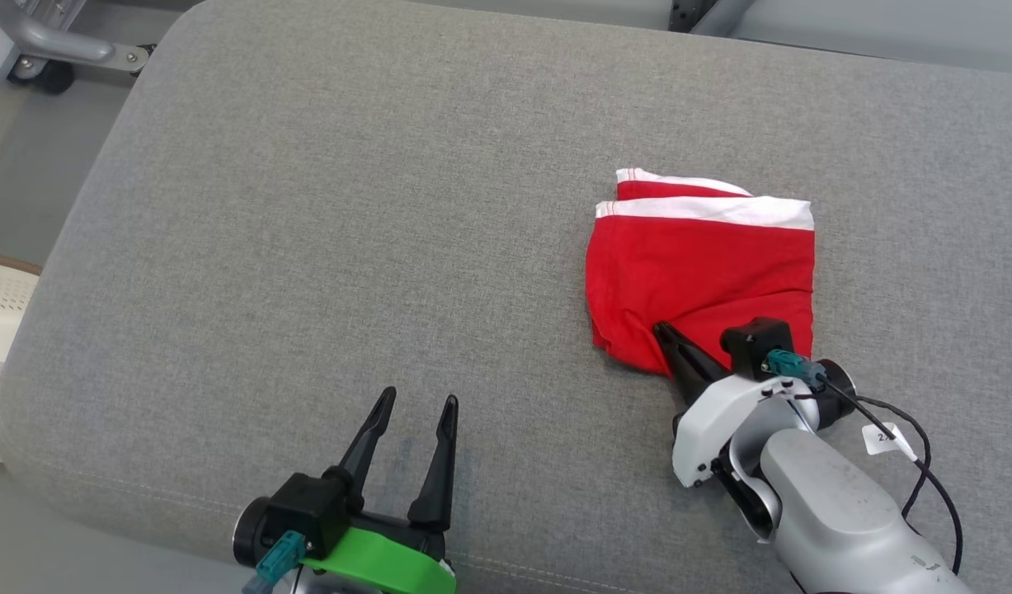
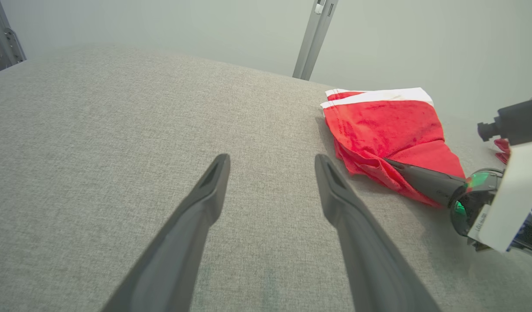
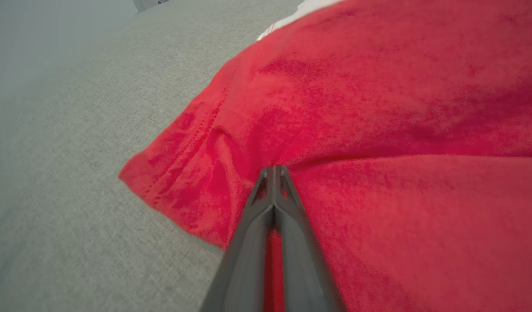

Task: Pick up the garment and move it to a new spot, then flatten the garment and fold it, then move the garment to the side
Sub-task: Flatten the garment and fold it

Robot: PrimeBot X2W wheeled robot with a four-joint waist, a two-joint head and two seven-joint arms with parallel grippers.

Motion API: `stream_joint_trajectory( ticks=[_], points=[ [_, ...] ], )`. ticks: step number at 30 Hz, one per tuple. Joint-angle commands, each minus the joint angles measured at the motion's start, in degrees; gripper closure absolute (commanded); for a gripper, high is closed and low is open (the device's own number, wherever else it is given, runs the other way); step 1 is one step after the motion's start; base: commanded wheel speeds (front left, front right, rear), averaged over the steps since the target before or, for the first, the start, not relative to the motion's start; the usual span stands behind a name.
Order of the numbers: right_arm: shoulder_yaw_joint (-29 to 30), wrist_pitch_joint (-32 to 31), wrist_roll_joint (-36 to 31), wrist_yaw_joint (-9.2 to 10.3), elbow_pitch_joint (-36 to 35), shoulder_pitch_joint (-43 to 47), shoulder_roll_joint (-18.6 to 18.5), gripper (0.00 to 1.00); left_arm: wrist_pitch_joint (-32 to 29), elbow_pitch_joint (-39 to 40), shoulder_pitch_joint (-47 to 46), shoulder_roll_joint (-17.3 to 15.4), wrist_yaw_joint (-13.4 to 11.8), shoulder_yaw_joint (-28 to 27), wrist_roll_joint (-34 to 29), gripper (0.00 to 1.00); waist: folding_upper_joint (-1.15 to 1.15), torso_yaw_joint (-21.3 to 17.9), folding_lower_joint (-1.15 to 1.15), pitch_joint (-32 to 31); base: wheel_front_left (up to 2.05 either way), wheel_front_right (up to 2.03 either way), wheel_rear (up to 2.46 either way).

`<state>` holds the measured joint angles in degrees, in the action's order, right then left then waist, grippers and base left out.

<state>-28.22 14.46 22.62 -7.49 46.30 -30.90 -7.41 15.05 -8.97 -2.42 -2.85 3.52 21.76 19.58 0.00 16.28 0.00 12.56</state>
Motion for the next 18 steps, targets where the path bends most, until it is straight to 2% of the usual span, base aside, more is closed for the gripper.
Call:
stream_joint_trajectory(
  ticks=[1,7,11,12,14,15,16,17,18],
  points=[
    [-0.96,0.29,0.37,0.01,0.64,-0.22,0.23,1.0,0.13,0.25,-0.04,-0.11,-0.43,-0.09,0.25,0.0,0.0,-0.17,0.0,-0.3,0.0,0.0,0.0],
    [-3.16,0.75,1.91,0.01,-0.7,-0.08,0.25,1.0,0.13,0.49,0.76,-0.11,-0.66,-0.63,0.39,0.0,0.0,-1.55,0.0,-1.42,0.0,0.0,0.0],
    [-2.38,0.75,2.14,0.01,-4.93,1.37,-0.81,1.0,0.13,0.43,1.24,-0.11,-0.58,-1.46,-0.02,0.0,0.0,-3.19,0.0,-2.83,0.0,0.0,0.0],
    [-1.7,0.75,1.96,0.01,-6.46,1.98,-1.13,0.96,0.13,0.44,1.45,-0.11,-0.6,-1.8,-0.08,0.0,0.0,-3.67,0.0,-3.28,0.0,0.0,0.0],
    [0.17,0.75,0.8,0.01,-10.18,3.27,-2.02,0.56,0.13,0.5,1.79,-0.11,-0.74,-2.69,-0.15,0.0,0.0,-4.72,0.0,-4.2,0.0,0.0,0.0],
    [0.17,0.75,0.8,0.01,-10.18,3.27,-2.02,0.56,0.13,0.5,1.79,-0.11,-0.74,-2.69,-0.15,0.0,0.0,-4.72,0.0,-4.2,0.0,0.0,0.0],
    [1.17,0.76,0.21,0.01,-12.01,4.33,-2.36,0.39,0.13,0.55,1.93,-0.11,-0.83,-3.13,-0.18,0.0,0.0,-5.27,0.0,-4.66,0.0,0.0,0.0],
    [2.19,0.75,-0.54,0.01,-13.93,5.45,-2.75,0.03,0.13,0.62,2.1,-0.11,-0.92,-3.65,-0.24,0.0,0.0,-5.85,0.0,-5.1,0.0,0.0,0.0],
    [3.4,0.75,-1.3,0.01,-15.94,6.59,-3.21,0.0,0.13,0.72,2.3,-0.11,-1.03,-4.27,-0.33,0.0,0.0,-6.42,0.0,-5.54,0.0,0.0,0.0]
  ],
)
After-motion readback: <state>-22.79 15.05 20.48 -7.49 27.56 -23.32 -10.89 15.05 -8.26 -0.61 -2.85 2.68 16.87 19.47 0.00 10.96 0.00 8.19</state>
